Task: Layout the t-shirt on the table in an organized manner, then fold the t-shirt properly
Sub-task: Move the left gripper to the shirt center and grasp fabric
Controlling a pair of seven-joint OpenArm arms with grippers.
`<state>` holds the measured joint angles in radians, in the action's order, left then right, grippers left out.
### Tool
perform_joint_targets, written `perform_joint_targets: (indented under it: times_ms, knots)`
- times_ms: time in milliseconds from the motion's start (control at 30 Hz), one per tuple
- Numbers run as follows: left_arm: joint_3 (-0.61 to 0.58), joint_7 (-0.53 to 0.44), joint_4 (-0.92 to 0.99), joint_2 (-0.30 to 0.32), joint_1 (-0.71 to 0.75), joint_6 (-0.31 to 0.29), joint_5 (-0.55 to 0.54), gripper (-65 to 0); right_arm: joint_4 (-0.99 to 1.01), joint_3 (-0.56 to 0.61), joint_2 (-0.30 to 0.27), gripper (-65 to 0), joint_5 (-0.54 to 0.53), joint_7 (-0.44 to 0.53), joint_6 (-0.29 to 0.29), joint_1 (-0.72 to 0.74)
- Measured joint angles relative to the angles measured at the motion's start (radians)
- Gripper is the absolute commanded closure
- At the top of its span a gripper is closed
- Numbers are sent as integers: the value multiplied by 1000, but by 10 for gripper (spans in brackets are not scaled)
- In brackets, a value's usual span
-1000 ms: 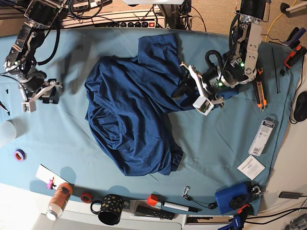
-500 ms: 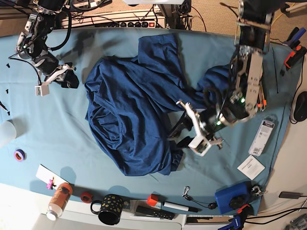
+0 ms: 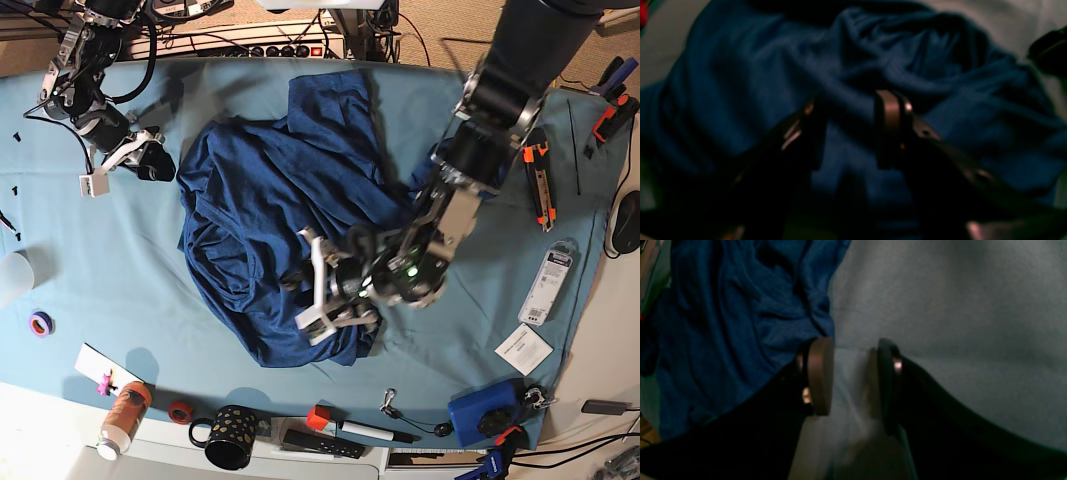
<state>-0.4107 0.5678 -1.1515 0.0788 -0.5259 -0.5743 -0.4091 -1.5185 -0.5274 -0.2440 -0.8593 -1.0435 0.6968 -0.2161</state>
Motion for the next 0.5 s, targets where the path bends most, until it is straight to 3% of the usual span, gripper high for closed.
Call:
perform_joint_targets:
  times_ms: [167,267,500]
  knots:
    - [2,-7,98,-74,-38,0,5,-241,0,0,0,-223,-4,0,0,0]
    - [0,-44,155,-109,-39,0,63,-241,0,0,0,-223,-6,0,0,-1]
    - [0,-93,232,-123,-39,1,103,-241,0,0,0,-223,-71,-47,-1,-3]
